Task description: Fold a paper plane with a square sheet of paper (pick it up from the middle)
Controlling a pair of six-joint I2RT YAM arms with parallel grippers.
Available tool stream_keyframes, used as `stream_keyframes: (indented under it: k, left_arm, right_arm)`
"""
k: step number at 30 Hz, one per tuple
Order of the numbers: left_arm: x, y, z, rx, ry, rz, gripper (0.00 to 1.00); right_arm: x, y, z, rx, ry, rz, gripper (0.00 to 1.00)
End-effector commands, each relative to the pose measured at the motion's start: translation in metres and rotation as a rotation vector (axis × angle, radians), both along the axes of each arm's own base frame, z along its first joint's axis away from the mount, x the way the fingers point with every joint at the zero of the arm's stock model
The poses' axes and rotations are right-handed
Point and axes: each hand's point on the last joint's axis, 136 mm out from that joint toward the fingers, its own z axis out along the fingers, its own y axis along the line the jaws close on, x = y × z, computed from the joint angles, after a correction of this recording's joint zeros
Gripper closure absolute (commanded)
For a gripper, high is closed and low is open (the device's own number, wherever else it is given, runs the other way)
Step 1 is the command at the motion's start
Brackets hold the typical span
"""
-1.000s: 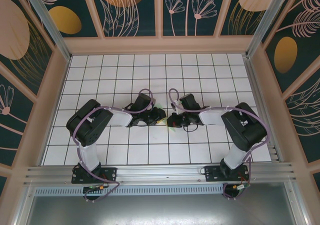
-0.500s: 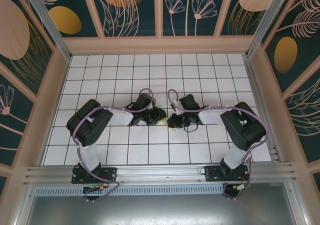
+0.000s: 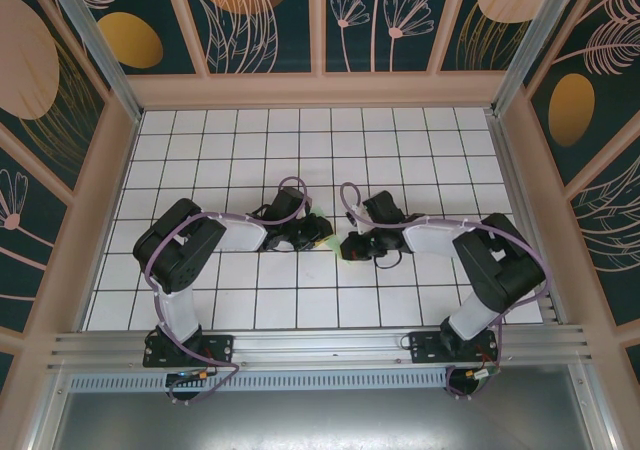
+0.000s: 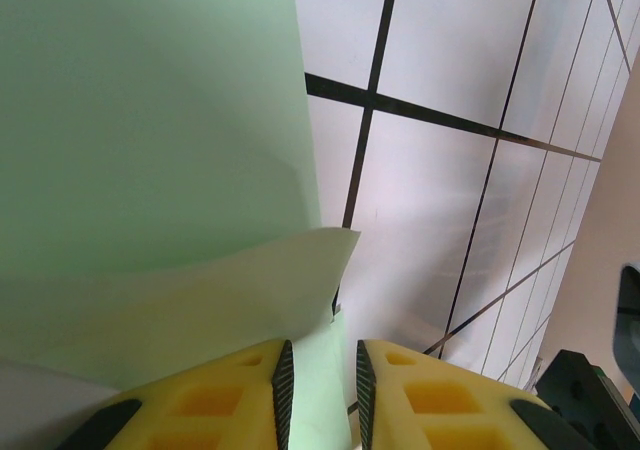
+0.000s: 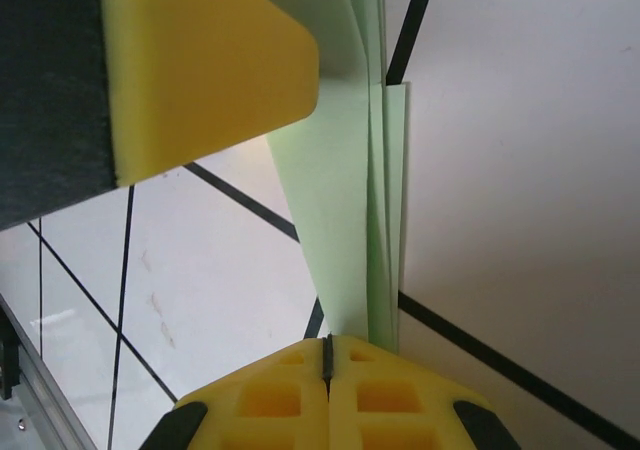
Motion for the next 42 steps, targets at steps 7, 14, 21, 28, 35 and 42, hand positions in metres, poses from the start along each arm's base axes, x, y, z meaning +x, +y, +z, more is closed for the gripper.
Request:
stream_keyframes:
  k: [7,14,21,28,35,42]
  left_arm:
    - [-0.024,0.053,-0.079,0.295,0.129,0.066,0.72]
    - [-0.025,0.054,-0.08,0.303,0.131,0.067,0.72]
    - [-0.024,0.054,-0.08,0.306,0.131,0.067,0.72]
    - [-0.026,0.056,-0.083,0.315,0.138,0.068,0.72]
    - [-0.029,0.062,-0.088,0.338,0.146,0.072,0.72]
    - [-0.028,0.059,-0.087,0.326,0.141,0.063,0.72]
  right_arm:
    - [-0.008,0.007,0.002,-0.012,0.027,0.038,1.0]
    - [-0.008,-0.007,-0.013,-0.088,0.038,0.015,1.0]
    - [-0.01,-0.013,-0.021,-0.12,0.049,0.013,1.0]
    - [-0.018,-0.023,-0.036,-0.154,0.087,0.002,1.0]
    - [-0.049,-0.036,-0.038,-0.097,0.172,-0.034,1.0]
    - [-0.055,-0.049,-0.027,-0.083,0.161,-0.095,1.0]
